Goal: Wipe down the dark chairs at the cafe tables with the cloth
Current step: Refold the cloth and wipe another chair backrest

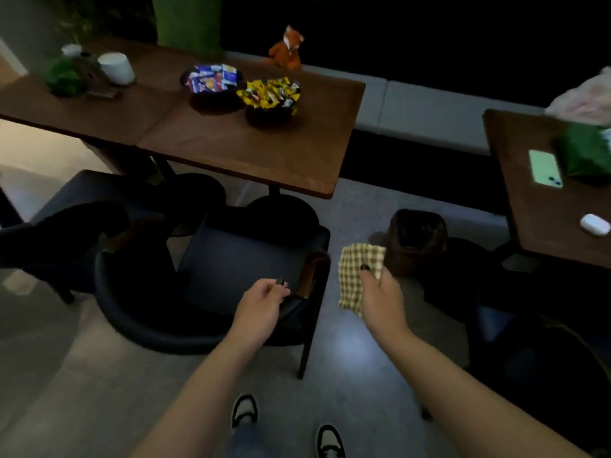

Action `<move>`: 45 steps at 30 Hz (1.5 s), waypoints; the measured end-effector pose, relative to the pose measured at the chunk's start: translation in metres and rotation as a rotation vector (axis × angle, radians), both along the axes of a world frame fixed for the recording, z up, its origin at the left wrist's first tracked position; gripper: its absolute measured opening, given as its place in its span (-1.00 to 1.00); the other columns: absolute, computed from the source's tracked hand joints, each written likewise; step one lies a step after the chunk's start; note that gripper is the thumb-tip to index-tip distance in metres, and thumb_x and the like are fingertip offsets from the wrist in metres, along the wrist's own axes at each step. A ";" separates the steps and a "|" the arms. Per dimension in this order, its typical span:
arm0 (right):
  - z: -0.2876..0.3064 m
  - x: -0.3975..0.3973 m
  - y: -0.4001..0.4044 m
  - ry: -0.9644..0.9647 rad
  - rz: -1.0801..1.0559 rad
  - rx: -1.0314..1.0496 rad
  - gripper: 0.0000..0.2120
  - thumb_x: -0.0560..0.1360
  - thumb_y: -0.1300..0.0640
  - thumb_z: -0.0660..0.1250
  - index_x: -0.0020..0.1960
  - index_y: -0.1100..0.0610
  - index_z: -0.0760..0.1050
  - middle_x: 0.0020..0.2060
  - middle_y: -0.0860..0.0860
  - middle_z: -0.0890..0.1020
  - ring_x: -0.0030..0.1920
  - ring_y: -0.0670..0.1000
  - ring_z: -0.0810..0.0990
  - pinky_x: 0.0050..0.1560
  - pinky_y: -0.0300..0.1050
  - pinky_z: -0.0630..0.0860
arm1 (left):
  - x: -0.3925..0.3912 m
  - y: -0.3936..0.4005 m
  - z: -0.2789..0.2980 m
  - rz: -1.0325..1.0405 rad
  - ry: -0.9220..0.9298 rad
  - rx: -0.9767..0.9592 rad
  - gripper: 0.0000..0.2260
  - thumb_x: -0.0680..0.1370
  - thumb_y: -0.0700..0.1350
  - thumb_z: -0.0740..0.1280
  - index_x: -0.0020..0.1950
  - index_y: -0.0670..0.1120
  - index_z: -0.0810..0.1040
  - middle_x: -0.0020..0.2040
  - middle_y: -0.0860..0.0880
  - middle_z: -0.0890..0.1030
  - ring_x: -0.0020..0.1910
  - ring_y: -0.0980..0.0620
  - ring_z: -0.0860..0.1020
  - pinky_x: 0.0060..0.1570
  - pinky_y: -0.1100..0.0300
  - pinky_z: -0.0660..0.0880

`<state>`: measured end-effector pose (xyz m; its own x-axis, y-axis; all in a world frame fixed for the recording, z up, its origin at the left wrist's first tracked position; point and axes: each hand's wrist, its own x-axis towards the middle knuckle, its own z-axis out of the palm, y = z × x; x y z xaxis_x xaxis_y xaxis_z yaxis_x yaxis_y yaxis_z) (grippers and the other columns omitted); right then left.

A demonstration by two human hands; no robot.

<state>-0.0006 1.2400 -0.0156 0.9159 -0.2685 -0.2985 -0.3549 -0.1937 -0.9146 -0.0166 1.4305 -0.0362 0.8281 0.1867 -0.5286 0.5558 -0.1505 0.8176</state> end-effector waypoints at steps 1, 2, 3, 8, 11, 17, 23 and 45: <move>-0.009 0.007 0.011 -0.006 0.007 -0.039 -0.85 0.61 0.15 0.16 0.04 0.08 0.50 -0.15 0.00 0.62 -0.12 -0.01 0.60 -0.10 -0.08 0.55 | 0.010 0.004 -0.013 -0.021 0.019 -0.011 -0.87 0.61 0.02 0.23 -0.06 0.11 0.56 0.04 0.04 0.64 0.07 0.07 0.57 0.21 -0.02 0.48; -0.018 0.012 0.020 -0.004 0.002 -0.073 -0.87 0.61 0.16 0.16 0.02 0.07 0.48 -0.14 0.03 0.61 -0.13 -0.02 0.59 -0.10 -0.08 0.54 | 0.020 0.008 -0.025 -0.041 0.033 -0.023 -0.87 0.61 0.03 0.23 -0.06 0.12 0.56 0.06 0.04 0.63 0.07 0.07 0.57 0.22 -0.02 0.48; -0.027 0.018 0.029 -0.002 -0.015 -0.108 -0.89 0.61 0.16 0.16 -0.01 0.05 0.46 -0.14 0.05 0.61 -0.17 -0.04 0.58 -0.12 -0.10 0.53 | 0.029 0.011 -0.036 -0.065 0.047 -0.038 -0.87 0.62 0.03 0.23 -0.05 0.13 0.55 0.07 0.05 0.63 0.08 0.07 0.56 0.23 -0.01 0.47; -0.075 0.018 0.067 -0.025 0.175 -0.426 -0.81 0.58 0.15 0.19 0.15 0.12 0.50 0.01 0.00 0.59 0.00 -0.04 0.55 -0.03 -0.17 0.45 | 0.066 0.032 -0.090 -0.085 0.152 -0.102 -0.84 0.65 -0.03 0.18 -0.03 0.06 0.55 0.05 -0.01 0.63 0.08 0.00 0.58 0.23 -0.05 0.48; -0.095 0.013 0.082 -0.200 0.649 -0.663 -0.62 0.52 0.12 0.25 0.32 0.14 0.47 0.28 0.04 0.53 0.38 0.02 0.38 0.45 -0.06 0.15 | 0.084 0.046 -0.120 -0.045 0.215 -0.140 -0.83 0.65 -0.09 0.17 0.01 -0.05 0.55 0.09 -0.10 0.64 0.08 -0.04 0.59 0.23 -0.03 0.48; -0.093 0.042 0.082 -0.085 0.946 -0.808 -0.50 0.58 -0.08 -0.04 0.21 0.10 0.58 0.23 -0.06 0.57 0.47 -0.06 0.20 0.42 -0.31 -0.30 | 0.096 0.045 -0.150 -0.082 0.282 -0.180 -0.85 0.66 -0.08 0.16 0.08 -0.11 0.47 0.11 -0.14 0.62 0.09 -0.03 0.56 0.27 -0.01 0.43; -0.111 0.107 0.104 0.164 1.403 -1.342 -0.48 0.56 -0.18 -0.01 0.12 0.12 0.58 0.15 0.06 0.59 0.33 0.09 0.38 0.43 0.04 0.06 | 0.097 0.047 -0.167 -0.039 0.317 -0.227 -0.84 0.64 -0.05 0.17 -0.04 -0.05 0.50 0.03 -0.13 0.65 0.07 -0.10 0.60 0.24 -0.07 0.47; -0.158 0.199 0.094 0.498 0.951 -1.027 -0.69 0.44 -0.05 0.29 0.10 0.06 0.59 0.09 0.10 0.59 0.03 0.13 0.55 0.03 -0.03 0.52 | 0.100 0.042 -0.164 -0.015 0.377 -0.297 -0.88 0.63 -0.03 0.22 -0.05 0.01 0.51 -0.01 -0.02 0.66 -0.09 0.11 0.61 -0.27 0.26 0.42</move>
